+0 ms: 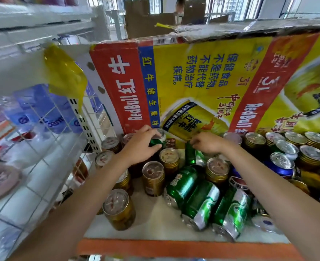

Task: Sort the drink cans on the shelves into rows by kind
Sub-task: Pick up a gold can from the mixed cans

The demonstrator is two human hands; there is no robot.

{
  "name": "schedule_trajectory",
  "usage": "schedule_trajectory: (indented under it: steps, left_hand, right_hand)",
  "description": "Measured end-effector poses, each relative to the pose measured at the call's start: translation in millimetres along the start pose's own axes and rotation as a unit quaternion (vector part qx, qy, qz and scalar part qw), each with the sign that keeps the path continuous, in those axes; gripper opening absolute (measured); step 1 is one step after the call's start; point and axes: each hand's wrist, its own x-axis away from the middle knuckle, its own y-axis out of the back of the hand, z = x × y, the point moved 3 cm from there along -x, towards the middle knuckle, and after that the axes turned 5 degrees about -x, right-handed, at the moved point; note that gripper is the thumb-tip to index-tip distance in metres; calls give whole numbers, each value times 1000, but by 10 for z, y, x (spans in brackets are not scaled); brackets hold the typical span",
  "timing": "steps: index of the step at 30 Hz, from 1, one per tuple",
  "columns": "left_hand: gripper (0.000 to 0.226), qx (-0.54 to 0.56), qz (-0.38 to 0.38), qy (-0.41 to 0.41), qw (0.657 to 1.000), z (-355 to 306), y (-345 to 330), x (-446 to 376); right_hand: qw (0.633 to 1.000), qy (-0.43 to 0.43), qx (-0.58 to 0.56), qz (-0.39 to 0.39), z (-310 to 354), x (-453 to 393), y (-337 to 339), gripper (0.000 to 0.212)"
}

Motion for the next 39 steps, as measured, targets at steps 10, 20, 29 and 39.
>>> schedule_trajectory:
  steps: [10,20,29,39]
  left_hand:
    - [62,-127,182,58,973,-245,-457,96]
    - [85,-111,196,65,972,-112,-291,329]
    - [49,-144,51,-10,988,-692,-494,427]
    - [79,-153,262,48,951,-904,-860,337]
  right_hand:
    - [990,-127,41,55,-124,31,-377,92]
    - [987,-122,-88,-57,-175,49,-305,95]
    - [994,18,-48,-99,-51,63,-76,75]
    - [990,44,-51,-125,-220,742,48,66]
